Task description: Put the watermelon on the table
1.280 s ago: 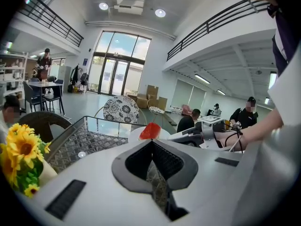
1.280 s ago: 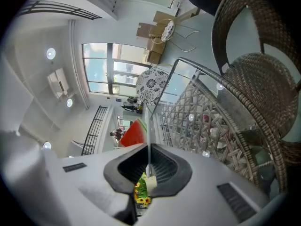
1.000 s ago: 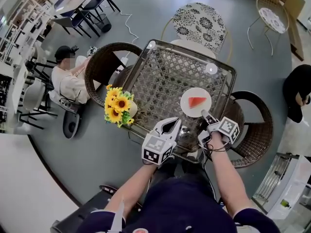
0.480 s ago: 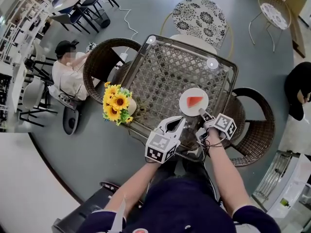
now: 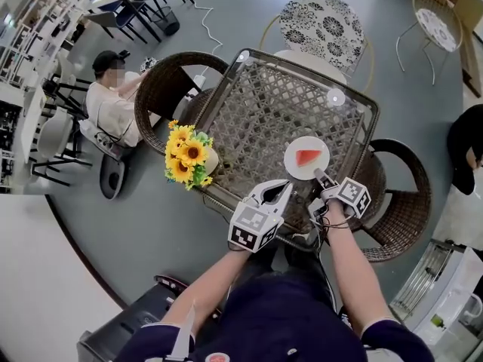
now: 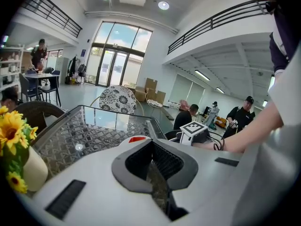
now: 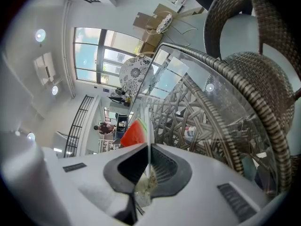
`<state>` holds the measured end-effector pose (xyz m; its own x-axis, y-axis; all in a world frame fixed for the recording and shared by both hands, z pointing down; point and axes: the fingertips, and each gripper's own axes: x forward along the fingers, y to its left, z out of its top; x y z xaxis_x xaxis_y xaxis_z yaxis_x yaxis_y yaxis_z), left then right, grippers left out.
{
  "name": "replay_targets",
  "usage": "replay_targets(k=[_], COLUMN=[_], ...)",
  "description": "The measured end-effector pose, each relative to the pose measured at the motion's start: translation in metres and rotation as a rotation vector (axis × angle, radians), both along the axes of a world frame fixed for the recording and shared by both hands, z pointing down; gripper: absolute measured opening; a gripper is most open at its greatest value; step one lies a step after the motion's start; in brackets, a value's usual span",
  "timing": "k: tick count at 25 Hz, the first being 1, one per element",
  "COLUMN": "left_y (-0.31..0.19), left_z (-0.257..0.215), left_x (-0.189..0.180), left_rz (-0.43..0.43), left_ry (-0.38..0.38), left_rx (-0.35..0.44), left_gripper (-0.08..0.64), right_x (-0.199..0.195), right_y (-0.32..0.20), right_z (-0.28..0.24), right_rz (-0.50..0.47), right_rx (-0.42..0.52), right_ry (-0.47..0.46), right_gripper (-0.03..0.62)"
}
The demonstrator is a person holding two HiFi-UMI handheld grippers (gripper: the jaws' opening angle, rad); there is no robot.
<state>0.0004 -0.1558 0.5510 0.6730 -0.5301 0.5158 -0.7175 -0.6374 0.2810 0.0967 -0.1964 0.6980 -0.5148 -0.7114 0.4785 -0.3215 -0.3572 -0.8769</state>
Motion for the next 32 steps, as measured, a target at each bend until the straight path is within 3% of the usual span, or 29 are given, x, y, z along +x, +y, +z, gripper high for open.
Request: replay_targets(k=[12,32], left_y=[0.005,0.008], left_z=[0.006,0.018], left_x=[-0.009,0.000], left_rz=[-0.002,0.033], left_ry=[0.009,0.011], left_rx=[-0.019,-0.043], left_gripper=[0.005,0.005], right_x=[-0.002,-0.002], right_y=[0.005,0.005], right_z=[0.017,0.029], right_rz=[-0.018,-0.308], right_rx=[-0.029,-0.037], right_ry=[0.074,0.534], right_gripper=[0.017,0.085])
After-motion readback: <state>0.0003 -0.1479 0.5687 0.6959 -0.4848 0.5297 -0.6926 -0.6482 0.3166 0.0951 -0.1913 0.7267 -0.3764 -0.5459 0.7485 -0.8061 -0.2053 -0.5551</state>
